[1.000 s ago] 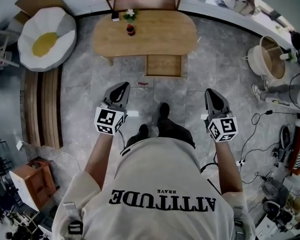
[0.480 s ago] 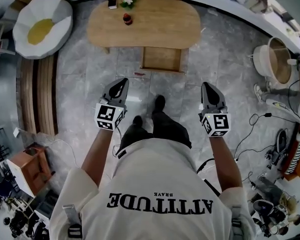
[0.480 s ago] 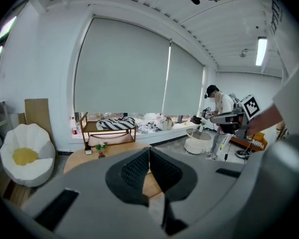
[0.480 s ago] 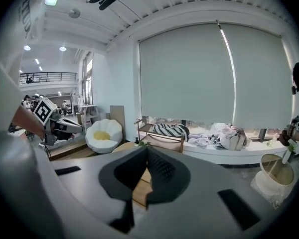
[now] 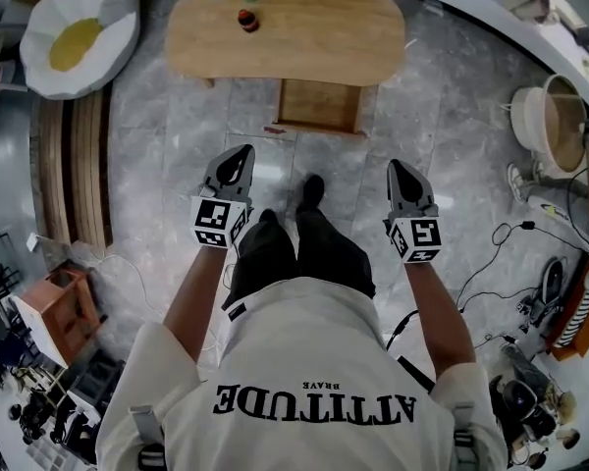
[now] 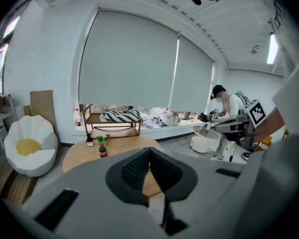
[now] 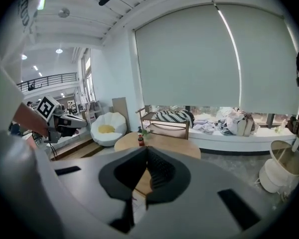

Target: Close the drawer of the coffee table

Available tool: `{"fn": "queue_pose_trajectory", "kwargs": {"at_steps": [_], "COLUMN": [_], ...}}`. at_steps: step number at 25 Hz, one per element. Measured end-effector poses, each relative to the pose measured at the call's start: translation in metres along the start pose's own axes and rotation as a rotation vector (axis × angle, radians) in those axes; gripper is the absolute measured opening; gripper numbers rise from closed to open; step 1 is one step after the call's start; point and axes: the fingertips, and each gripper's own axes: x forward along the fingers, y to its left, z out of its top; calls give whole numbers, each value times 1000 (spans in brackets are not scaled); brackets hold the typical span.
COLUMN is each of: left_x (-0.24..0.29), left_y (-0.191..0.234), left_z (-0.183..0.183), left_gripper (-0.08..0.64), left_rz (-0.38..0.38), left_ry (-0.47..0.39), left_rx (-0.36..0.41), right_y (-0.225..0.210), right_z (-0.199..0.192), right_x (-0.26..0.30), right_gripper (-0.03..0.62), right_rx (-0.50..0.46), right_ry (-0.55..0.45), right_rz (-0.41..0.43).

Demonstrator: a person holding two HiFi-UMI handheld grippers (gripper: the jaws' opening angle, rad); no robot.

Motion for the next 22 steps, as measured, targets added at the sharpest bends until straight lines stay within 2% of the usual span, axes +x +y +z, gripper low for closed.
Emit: {"fn": "queue_pose_trajectory", "kwargs": {"at_steps": [7, 13, 17, 22], "left_x": [18, 36, 46, 63], "left_y": [-1, 16, 19, 18], "left_z": [-17, -34, -58, -88], "left_gripper": [21, 21, 21, 21], "left_rz": [2, -7, -9, -58], "left_ry": [40, 52, 75, 103], "left_rx": [-5, -4, -40, -77], "right_y": [-7, -5, 3, 7], "right_z": [-24, -46, -69, -94], "right_x": [17, 43, 57, 74], "right_gripper": [18, 18, 18, 18], "right_rx": [45, 67, 80, 107], "right_ry": [40, 71, 111, 146], "right_rz": [11, 7, 20, -4]}}
